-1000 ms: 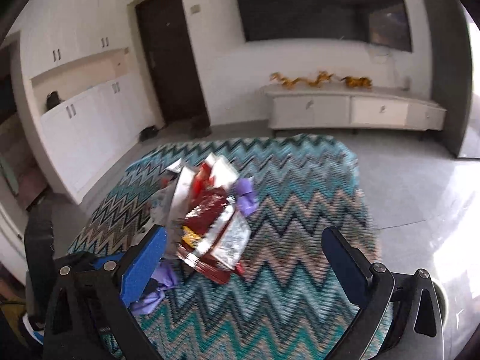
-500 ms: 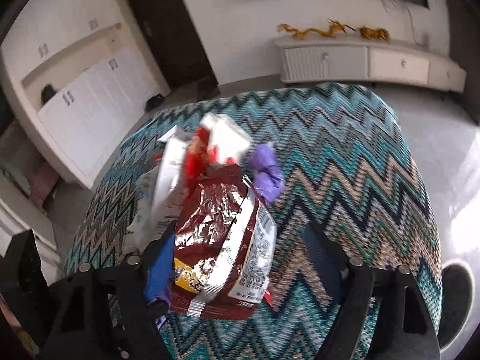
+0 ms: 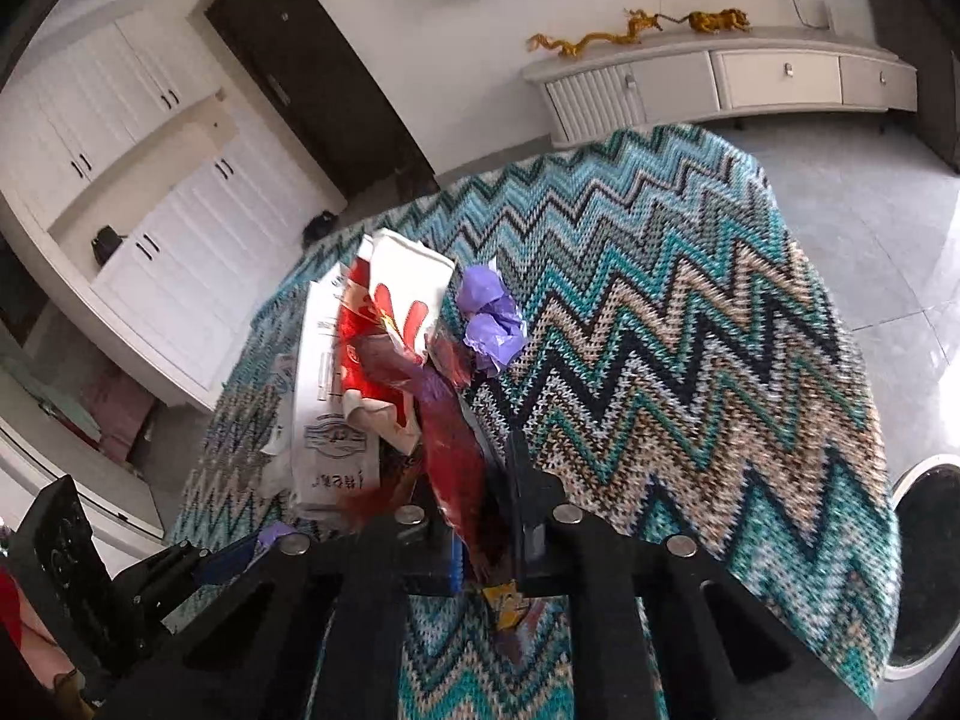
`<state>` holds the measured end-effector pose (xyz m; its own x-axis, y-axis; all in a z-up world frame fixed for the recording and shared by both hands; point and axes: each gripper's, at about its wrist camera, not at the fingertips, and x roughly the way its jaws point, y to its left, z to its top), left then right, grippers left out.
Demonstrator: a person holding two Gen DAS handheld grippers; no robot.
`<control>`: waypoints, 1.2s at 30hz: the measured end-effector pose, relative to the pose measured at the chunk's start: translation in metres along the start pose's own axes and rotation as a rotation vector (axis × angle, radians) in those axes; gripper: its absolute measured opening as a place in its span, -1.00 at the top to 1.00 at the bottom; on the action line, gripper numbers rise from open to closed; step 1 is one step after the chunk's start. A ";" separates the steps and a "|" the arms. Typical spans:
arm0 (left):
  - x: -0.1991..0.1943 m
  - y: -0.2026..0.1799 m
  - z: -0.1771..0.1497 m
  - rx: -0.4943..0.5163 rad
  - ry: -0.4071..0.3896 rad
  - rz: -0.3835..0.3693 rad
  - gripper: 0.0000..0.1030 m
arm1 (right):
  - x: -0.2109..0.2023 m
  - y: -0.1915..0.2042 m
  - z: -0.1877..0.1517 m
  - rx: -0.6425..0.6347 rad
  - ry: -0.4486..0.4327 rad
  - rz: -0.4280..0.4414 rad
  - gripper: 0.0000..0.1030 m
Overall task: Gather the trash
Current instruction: 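Grasp the purple bag with the left gripper while the right grasps a red wrapper, then carry both items to the white bin and open both grippers over it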
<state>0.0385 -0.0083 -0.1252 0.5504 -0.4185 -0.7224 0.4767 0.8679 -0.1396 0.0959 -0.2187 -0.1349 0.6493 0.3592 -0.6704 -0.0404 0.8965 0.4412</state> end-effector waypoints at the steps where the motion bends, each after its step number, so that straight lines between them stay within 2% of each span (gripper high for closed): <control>1: -0.004 -0.002 0.001 0.008 -0.007 -0.002 0.31 | -0.003 -0.003 -0.001 0.001 -0.008 0.003 0.82; 4: -0.018 -0.013 0.004 0.040 -0.031 -0.008 0.31 | -0.027 -0.010 -0.007 0.012 -0.052 0.020 0.84; 10: -0.031 -0.054 0.029 0.127 -0.057 -0.069 0.31 | -0.084 -0.040 -0.017 0.079 -0.162 0.034 0.86; 15: -0.021 -0.105 0.054 0.212 -0.049 -0.148 0.31 | -0.135 -0.088 -0.027 0.149 -0.247 -0.029 0.86; 17: -0.012 -0.132 0.063 0.253 -0.033 -0.185 0.31 | -0.154 -0.115 -0.035 0.185 -0.276 -0.082 0.86; 19: 0.000 -0.159 0.072 0.290 -0.018 -0.216 0.31 | -0.167 -0.138 -0.041 0.215 -0.291 -0.138 0.86; 21: 0.018 -0.190 0.082 0.321 0.001 -0.251 0.31 | -0.181 -0.169 -0.049 0.252 -0.300 -0.232 0.86; 27: 0.075 -0.278 0.099 0.356 0.093 -0.349 0.30 | -0.193 -0.241 -0.070 0.338 -0.279 -0.422 0.81; 29: 0.097 -0.303 0.102 0.354 0.124 -0.375 0.29 | -0.190 -0.264 -0.076 0.362 -0.261 -0.469 0.79; 36: 0.172 -0.366 0.101 0.293 0.254 -0.434 0.23 | -0.174 -0.322 -0.090 0.450 -0.225 -0.541 0.79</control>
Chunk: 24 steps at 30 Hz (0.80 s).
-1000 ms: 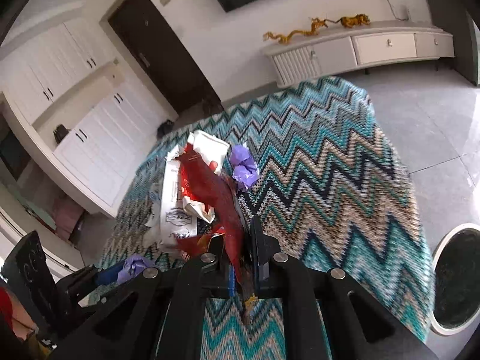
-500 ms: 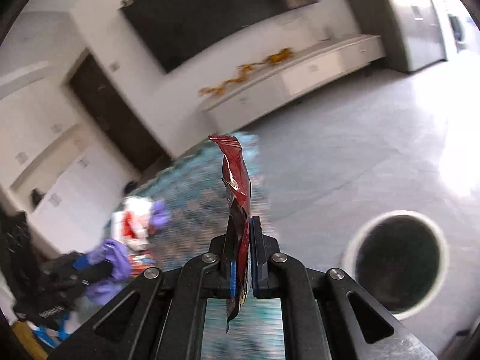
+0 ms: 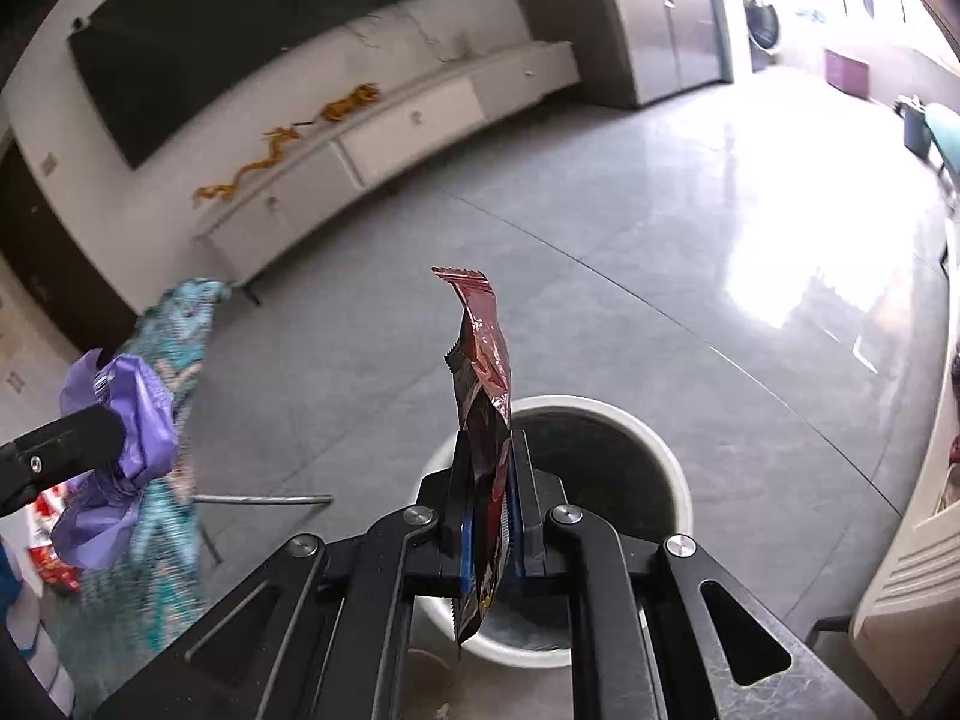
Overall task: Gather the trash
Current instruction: 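Carry both items to the white bin and open both grippers over it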
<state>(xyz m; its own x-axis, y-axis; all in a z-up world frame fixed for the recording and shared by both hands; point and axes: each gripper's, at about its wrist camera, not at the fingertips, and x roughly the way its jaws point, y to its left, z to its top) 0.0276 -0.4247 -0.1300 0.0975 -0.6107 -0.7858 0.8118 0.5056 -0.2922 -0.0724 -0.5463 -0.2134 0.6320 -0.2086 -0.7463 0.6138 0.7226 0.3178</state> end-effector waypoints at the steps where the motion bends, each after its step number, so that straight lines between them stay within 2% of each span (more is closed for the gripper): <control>1: 0.007 -0.001 0.001 -0.008 0.010 -0.006 0.19 | 0.003 -0.002 0.000 0.005 0.002 -0.008 0.78; 4: 0.032 -0.001 0.004 -0.030 0.041 -0.015 0.06 | 0.017 -0.013 -0.003 0.025 0.017 -0.032 0.63; 6: 0.043 0.000 0.003 -0.046 0.062 -0.025 0.02 | 0.025 -0.022 -0.003 0.045 0.021 -0.040 0.21; 7: 0.045 0.000 0.002 -0.050 0.068 -0.023 0.01 | 0.027 -0.024 -0.004 0.053 0.024 -0.038 0.16; 11: 0.048 0.001 0.000 -0.062 0.079 -0.021 -0.04 | 0.029 -0.028 -0.008 0.070 0.032 -0.049 0.14; 13: 0.046 -0.001 0.001 -0.065 0.077 -0.049 -0.10 | 0.024 -0.025 -0.009 0.078 0.027 -0.047 0.14; 24: 0.014 -0.003 -0.010 -0.060 0.056 -0.077 -0.12 | -0.034 -0.015 -0.017 0.050 -0.064 -0.089 0.03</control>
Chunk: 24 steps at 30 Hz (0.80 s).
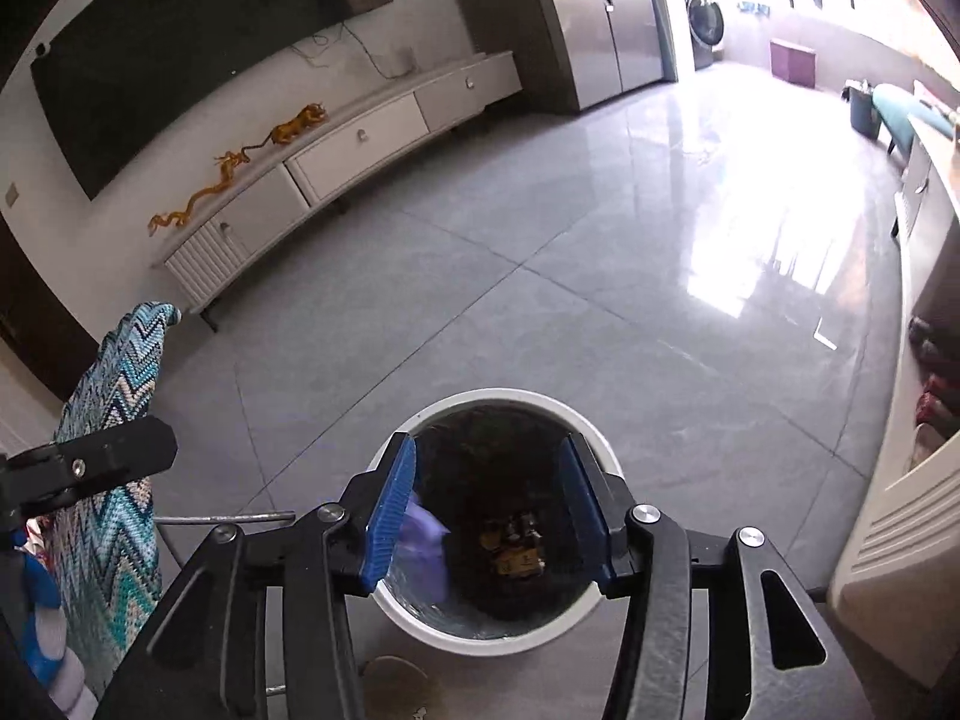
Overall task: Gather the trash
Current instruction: 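Carry both items to the white bin and open both grippers over it, then move both tools back to the trash pile on the blanket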
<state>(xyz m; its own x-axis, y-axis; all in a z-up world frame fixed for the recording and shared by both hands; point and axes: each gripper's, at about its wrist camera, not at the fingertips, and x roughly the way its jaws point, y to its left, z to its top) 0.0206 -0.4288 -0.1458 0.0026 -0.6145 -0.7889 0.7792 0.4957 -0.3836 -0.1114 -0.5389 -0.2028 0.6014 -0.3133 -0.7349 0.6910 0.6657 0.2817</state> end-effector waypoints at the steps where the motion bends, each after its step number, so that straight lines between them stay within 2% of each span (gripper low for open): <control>1: -0.005 0.001 -0.001 -0.003 -0.006 0.001 -0.12 | -0.006 0.001 -0.001 -0.002 -0.007 -0.002 0.03; 6: -0.042 0.002 -0.012 0.017 -0.079 0.011 -0.12 | -0.037 0.016 -0.002 -0.032 -0.048 0.022 0.03; 12: -0.120 0.004 -0.034 0.091 -0.251 0.098 -0.12 | -0.076 0.063 0.000 -0.117 -0.112 0.090 0.03; 15: -0.152 0.011 -0.047 0.115 -0.277 0.126 -0.12 | -0.096 0.092 -0.001 -0.170 -0.143 0.141 -0.01; 18: -0.183 0.019 -0.064 0.138 -0.303 0.190 -0.12 | -0.116 0.126 -0.005 -0.228 -0.166 0.203 -0.03; 24: -0.238 0.060 -0.103 0.071 -0.346 0.272 -0.12 | -0.138 0.184 -0.021 -0.333 -0.163 0.304 -0.15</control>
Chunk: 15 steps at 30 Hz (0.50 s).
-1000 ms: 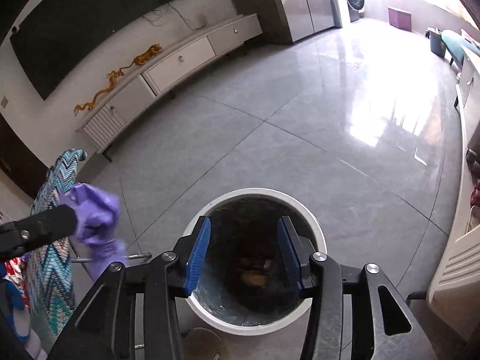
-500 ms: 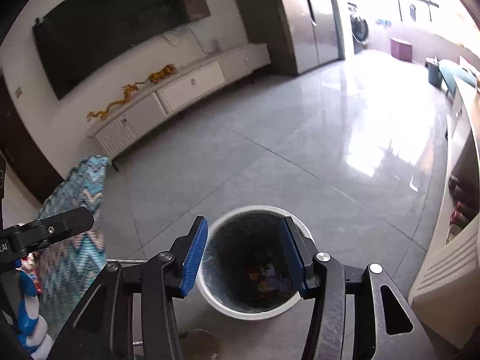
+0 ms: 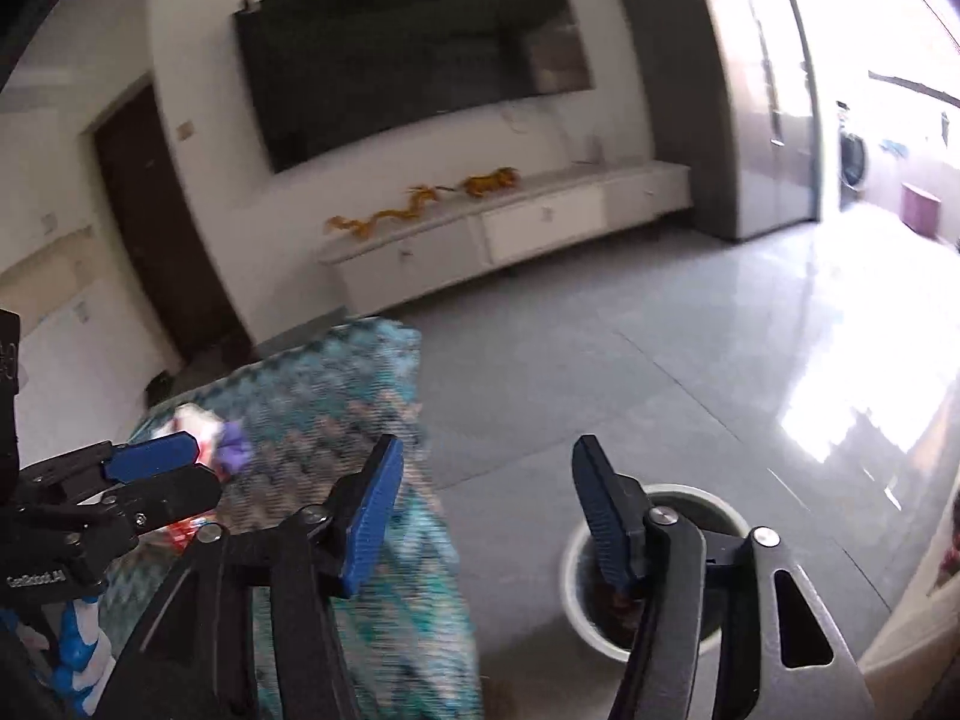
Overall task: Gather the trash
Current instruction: 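Move both tools back to the trash pile on the blanket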
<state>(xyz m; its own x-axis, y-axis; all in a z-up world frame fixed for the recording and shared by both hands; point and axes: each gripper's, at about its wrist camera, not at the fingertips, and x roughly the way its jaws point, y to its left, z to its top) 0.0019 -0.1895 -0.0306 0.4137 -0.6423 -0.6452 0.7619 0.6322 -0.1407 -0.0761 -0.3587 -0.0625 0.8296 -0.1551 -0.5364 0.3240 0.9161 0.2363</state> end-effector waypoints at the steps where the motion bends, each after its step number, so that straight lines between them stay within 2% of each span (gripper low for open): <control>1: -0.006 0.009 -0.005 -0.013 -0.002 0.011 -0.12 | 0.001 0.009 0.000 -0.015 0.005 0.017 -0.15; 9: -0.044 0.112 -0.038 -0.193 0.016 0.109 -0.12 | 0.021 0.078 -0.013 -0.123 0.083 0.145 -0.15; 15: -0.045 0.188 -0.060 -0.380 0.055 0.129 -0.12 | 0.051 0.129 -0.029 -0.217 0.179 0.249 -0.17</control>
<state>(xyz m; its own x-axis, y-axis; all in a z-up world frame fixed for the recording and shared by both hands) 0.0967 -0.0159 -0.0732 0.4585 -0.5297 -0.7135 0.4633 0.8277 -0.3168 -0.0053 -0.2379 -0.0829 0.7720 0.1321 -0.6217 0.0025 0.9775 0.2109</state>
